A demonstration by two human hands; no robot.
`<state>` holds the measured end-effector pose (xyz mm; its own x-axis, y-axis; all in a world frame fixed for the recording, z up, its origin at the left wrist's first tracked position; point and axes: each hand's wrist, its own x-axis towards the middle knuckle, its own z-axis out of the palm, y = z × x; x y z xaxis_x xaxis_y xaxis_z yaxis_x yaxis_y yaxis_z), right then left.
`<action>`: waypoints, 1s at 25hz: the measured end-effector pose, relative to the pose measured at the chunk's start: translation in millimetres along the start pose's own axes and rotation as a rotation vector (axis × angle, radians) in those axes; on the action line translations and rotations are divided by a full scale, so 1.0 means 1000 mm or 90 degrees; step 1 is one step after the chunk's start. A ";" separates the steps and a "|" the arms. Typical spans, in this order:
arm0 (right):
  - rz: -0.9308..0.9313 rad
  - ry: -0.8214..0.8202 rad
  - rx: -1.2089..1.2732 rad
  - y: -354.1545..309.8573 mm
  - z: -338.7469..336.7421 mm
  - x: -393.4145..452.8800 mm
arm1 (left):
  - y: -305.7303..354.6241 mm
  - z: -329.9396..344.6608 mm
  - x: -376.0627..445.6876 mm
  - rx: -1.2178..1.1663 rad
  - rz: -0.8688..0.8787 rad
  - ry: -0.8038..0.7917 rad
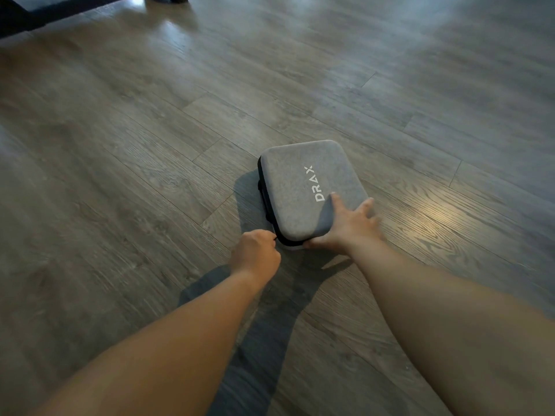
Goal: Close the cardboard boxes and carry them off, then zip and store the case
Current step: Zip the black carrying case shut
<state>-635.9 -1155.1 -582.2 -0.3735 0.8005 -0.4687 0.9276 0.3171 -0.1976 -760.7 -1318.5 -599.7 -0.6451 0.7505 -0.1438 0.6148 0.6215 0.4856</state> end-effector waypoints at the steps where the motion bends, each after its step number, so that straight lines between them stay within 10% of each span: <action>1: 0.022 -0.009 0.012 0.002 -0.003 -0.001 | 0.003 -0.001 0.001 -0.009 -0.009 -0.001; 11: 0.122 0.067 0.035 -0.044 0.028 -0.031 | 0.013 -0.002 -0.002 -0.012 -0.121 -0.038; 18: -0.160 0.081 -0.198 -0.051 0.041 -0.061 | -0.014 -0.016 0.010 -0.070 -0.291 0.019; 25: -0.188 0.009 -0.170 -0.018 0.027 -0.047 | -0.020 -0.020 0.009 -0.049 -0.236 0.014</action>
<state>-634.9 -1212.2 -579.6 -0.6256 0.6618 -0.4131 0.7510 0.6542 -0.0894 -788.0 -1328.7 -593.1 -0.8278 0.4719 -0.3035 0.3022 0.8308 0.4674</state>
